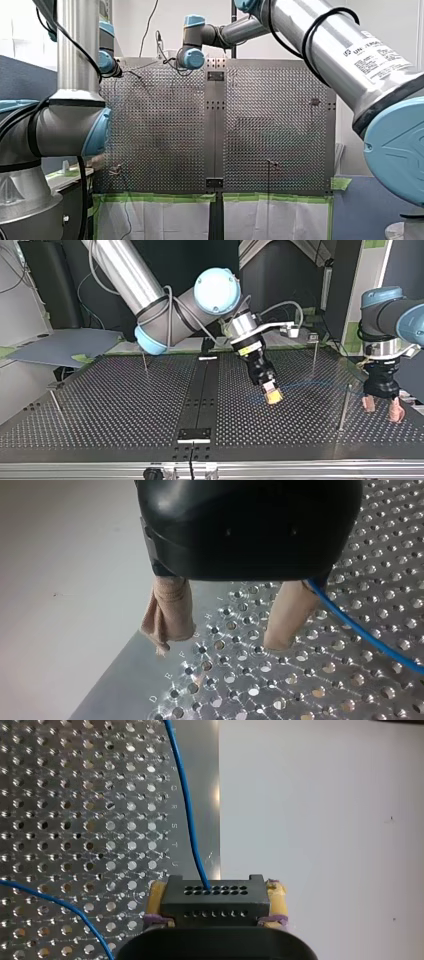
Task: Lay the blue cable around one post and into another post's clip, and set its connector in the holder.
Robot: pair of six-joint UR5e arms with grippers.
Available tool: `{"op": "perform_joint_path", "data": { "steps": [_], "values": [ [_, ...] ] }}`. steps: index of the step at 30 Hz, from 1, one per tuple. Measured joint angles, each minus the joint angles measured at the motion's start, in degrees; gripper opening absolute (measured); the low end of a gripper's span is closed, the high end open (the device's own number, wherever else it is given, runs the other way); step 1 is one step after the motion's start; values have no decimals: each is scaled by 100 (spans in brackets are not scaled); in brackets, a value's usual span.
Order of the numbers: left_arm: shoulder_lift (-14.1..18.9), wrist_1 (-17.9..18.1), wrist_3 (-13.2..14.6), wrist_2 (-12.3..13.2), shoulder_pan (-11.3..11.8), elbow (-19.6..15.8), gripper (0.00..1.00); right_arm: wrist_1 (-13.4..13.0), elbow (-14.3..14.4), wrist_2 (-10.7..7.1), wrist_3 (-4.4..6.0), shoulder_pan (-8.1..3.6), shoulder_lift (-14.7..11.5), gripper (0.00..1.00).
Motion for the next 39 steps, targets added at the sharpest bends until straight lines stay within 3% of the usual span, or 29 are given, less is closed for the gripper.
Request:
{"op": "perform_joint_path", "data": {
  "steps": [11,21,25,30,39],
  "values": [
    [-27,1,13,38,-35,0,100,30,-12,35,132,-142,4,0],
    [-277,12,174,34,-97,-6,100,120,-11,129,273,-337,6,0],
    [-293,89,106,41,-102,-34,100,220,-3,228,341,-421,10,0],
    [-313,165,45,46,-126,-57,100,439,10,435,506,-566,37,0],
    [-370,180,-9,33,-193,-61,100,797,299,851,614,-775,53,0]
  ]
}}
